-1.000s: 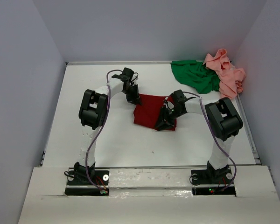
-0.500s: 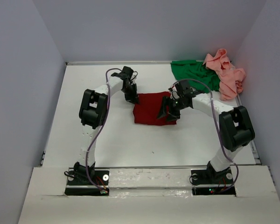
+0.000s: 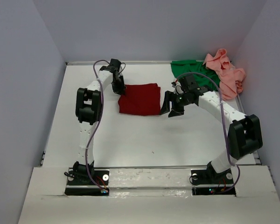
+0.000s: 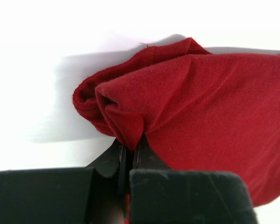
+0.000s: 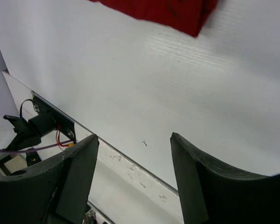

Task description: Fold and stack the t-shirts

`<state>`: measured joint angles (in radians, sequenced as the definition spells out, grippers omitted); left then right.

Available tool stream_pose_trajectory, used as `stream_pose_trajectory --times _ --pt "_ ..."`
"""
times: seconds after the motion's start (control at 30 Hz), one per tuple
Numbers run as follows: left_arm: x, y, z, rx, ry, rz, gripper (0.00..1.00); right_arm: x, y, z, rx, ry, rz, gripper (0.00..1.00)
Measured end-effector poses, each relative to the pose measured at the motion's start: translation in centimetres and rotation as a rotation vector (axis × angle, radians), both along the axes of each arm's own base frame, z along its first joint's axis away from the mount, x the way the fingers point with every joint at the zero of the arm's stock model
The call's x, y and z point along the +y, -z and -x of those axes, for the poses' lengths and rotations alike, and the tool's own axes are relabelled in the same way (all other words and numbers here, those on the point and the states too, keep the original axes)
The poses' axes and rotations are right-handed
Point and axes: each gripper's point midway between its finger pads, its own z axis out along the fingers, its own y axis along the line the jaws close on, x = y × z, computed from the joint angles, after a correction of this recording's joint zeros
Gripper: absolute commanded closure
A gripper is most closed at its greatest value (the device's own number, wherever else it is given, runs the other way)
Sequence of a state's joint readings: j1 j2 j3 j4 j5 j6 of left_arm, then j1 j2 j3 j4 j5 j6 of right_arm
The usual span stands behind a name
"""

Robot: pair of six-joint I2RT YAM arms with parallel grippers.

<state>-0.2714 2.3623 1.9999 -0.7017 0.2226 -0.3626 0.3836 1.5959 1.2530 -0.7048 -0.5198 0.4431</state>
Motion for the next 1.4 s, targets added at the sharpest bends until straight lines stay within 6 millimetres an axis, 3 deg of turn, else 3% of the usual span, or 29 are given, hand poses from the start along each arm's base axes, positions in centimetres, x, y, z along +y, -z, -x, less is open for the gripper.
stream_pose_trajectory --times 0.27,0.4,0.6,0.63,0.67,0.7,0.8,0.97,1.1,1.13,1.17,1.23,1.3,1.4 --pt "9.7 -0.3 -5.3 -0.093 -0.159 -0.143 1.00 -0.5 0.3 1.1 0.044 -0.006 0.022 0.31" --pt "15.6 -0.6 -7.8 -0.142 -0.235 -0.261 1.00 -0.7 0.1 1.5 0.050 -0.007 0.028 0.31" --pt "26.2 -1.3 -9.4 -0.186 -0.384 -0.416 1.00 -0.8 -0.5 1.9 0.042 -0.006 0.023 0.32" --pt "27.4 -1.4 -9.3 -0.187 -0.403 -0.428 0.96 -0.9 -0.5 2.1 0.045 -0.007 0.023 0.32" --pt "28.5 -1.5 -9.3 -0.190 -0.419 -0.441 0.85 -0.9 -0.4 2.3 0.048 -0.008 0.022 0.32" --pt "30.4 -1.8 -9.3 -0.200 -0.450 -0.460 0.46 -0.9 -0.4 2.3 0.051 -0.009 0.022 0.32" --pt "33.1 -3.0 -9.6 -0.233 -0.499 -0.487 0.09 -1.0 0.0 2.7 0.067 -0.010 0.026 0.32" --pt "32.9 -6.6 -11.7 -0.363 -0.521 -0.491 0.06 -1.0 0.3 3.1 0.082 -0.014 0.022 0.32" --pt "29.9 -12.3 -11.7 -0.503 -0.520 -0.518 0.09 -0.9 0.2 3.1 0.084 -0.018 0.016 0.33" --pt "28.2 -14.7 -11.3 -0.555 -0.512 -0.516 0.12 -0.9 0.2 3.1 0.084 -0.018 0.015 0.33" --pt "27.8 -15.3 -11.3 -0.567 -0.509 -0.517 0.12 -0.9 0.2 3.2 0.084 -0.019 0.014 0.33" --pt "25.4 -18.7 -11.0 -0.635 -0.511 -0.503 0.49 -0.9 0.2 3.2 0.085 -0.020 0.012 0.33" --pt "23.3 -20.7 -10.7 -0.664 -0.510 -0.480 1.00 -0.9 0.2 3.2 0.086 -0.021 0.010 0.34" --pt "20.7 -21.1 -9.8 -0.630 -0.504 -0.430 1.00 -0.8 0.2 3.2 0.089 -0.022 0.008 0.35"
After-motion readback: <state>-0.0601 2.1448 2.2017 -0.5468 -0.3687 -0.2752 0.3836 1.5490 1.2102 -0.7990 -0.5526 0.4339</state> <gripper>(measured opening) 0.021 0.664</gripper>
